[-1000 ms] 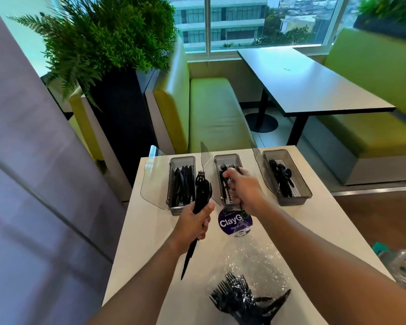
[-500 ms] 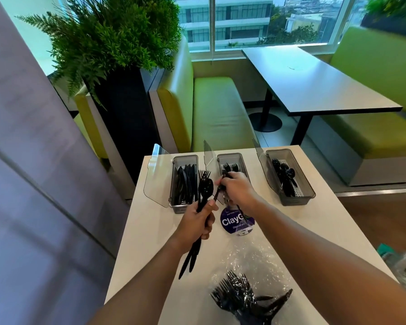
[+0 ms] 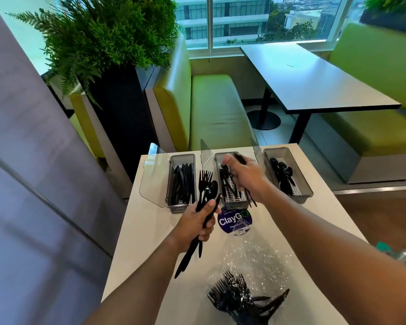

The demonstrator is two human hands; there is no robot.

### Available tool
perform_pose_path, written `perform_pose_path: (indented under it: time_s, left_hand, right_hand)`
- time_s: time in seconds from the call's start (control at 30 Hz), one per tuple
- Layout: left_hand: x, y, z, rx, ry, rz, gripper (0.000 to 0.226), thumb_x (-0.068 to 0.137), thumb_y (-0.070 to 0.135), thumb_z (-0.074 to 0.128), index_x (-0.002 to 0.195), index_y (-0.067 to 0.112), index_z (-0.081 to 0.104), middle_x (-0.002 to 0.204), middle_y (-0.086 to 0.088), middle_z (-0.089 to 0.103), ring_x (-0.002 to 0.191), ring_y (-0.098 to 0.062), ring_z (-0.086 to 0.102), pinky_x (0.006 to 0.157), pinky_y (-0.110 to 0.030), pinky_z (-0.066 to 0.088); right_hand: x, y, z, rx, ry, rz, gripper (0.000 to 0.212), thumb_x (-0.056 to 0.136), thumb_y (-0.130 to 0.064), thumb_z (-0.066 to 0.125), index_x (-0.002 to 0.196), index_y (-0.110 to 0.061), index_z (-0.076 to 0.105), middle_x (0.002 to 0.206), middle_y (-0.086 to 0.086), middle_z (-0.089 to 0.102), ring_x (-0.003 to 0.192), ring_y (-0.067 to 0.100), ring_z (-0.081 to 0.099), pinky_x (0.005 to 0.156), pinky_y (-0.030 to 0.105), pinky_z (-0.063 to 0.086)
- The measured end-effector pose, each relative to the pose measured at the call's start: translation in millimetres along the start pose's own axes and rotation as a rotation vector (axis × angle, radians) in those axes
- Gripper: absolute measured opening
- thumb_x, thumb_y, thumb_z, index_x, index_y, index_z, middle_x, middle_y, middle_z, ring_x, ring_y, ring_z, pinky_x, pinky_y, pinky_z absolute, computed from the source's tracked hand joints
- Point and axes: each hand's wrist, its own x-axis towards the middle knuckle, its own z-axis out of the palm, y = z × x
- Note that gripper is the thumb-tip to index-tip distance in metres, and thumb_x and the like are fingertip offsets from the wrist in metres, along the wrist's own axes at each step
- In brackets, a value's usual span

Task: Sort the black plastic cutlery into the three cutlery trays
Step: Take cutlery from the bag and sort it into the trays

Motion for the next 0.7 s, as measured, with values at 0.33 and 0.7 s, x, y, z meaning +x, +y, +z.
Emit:
perform_pose_path:
  time_s: [0.33, 0.7]
  left_hand:
    - [2.3, 3.6, 2.2, 0.035, -0.045, -0.005, 0.037, 0.1, 0.042, 0.054, 0.101, 0.005, 0.06, 0.059, -0.003, 0.04, 0.041, -0.01, 0.029, 0.039, -0.021, 0.024]
    - [6.6, -3.1, -7.3, 0.131, 0.084, -0.019, 0.035, 0.1, 0.042, 0.055, 0.097, 0.008, 0.062, 0.056, 0.0, 0.043, 0.042, -0.011, 0.033, 0.041, -0.022, 0.024]
  right_hand:
    - [3.8, 2.6, 12.7, 0.094, 0.043, 0.111, 0.011, 0.097, -0.016, 0.064, 0.102, -0.008, 0.06, 0.082, 0.01, 0.075, 0.044, 0.01, 0.042, 0.039, 0.024, 0.036]
    - [17.6, -11.4, 12.7, 0.098, 0.2, 0.024, 0.017, 0.1, -0.004, 0.045, 0.109, -0.014, 0.056, 0.064, 0.001, 0.053, 0.047, 0.011, 0.046, 0.039, 0.023, 0.037]
